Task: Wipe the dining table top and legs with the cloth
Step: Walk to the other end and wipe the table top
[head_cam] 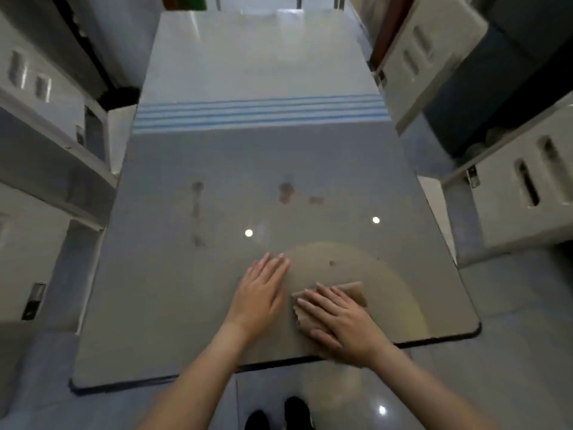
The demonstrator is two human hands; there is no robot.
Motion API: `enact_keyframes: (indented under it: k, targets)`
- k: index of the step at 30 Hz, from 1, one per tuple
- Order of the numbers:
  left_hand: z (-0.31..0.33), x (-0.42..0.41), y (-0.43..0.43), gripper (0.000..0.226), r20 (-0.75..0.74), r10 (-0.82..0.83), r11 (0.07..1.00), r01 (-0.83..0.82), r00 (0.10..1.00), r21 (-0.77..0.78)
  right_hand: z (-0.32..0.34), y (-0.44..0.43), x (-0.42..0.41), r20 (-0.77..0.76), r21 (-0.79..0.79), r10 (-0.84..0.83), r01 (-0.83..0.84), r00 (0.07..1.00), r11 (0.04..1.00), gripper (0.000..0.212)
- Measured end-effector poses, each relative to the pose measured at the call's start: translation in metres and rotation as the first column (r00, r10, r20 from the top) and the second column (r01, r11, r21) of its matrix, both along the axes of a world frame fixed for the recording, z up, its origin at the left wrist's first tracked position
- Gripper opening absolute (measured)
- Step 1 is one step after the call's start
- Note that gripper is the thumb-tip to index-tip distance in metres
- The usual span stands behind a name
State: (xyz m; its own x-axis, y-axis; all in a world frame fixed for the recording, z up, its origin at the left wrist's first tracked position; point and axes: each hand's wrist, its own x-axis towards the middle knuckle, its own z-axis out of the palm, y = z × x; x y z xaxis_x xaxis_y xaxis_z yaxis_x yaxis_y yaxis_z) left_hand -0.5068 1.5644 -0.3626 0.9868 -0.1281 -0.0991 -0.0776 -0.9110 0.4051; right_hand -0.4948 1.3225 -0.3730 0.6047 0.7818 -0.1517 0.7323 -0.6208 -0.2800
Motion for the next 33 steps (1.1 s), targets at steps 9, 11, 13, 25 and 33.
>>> enact_keyframes:
  k: [9, 11, 13, 25, 33]
  targets:
    - [-0.025, 0.051, -0.002, 0.056, -0.007, 0.032, 0.999, -0.032, 0.999, 0.004, -0.007, -0.070, 0.093, 0.023, 0.136, -0.396, 0.389, 0.918, 0.911, 0.050]
    - [-0.025, 0.053, -0.001, 0.058, -0.014, 0.033, 0.999, -0.033, 0.999, -0.006, -0.011, -0.085, 0.160, 0.026, 0.126, -0.570, 0.563, 0.821, 0.817, 0.056]
    - [-0.024, 0.055, 0.000, 0.060, -0.021, 0.028, 0.999, -0.029, 0.999, -0.014, -0.012, -0.083, 0.242, 0.056, 0.148, -0.700, 0.687, 0.712, 0.711, 0.063]
    - [-0.020, 0.056, 0.002, 0.062, -0.048, 0.019, 0.999, -0.021, 0.999, -0.045, -0.012, -0.021, 0.052, 0.054, 0.158, -0.057, 0.047, 0.997, 0.986, 0.051]
    - [-0.025, 0.055, 0.005, 0.067, 0.012, 0.003, 0.999, -0.003, 1.000, -0.044, -0.006, -0.070, 0.321, 0.130, 0.146, -0.500, 0.482, 0.856, 0.864, 0.064]
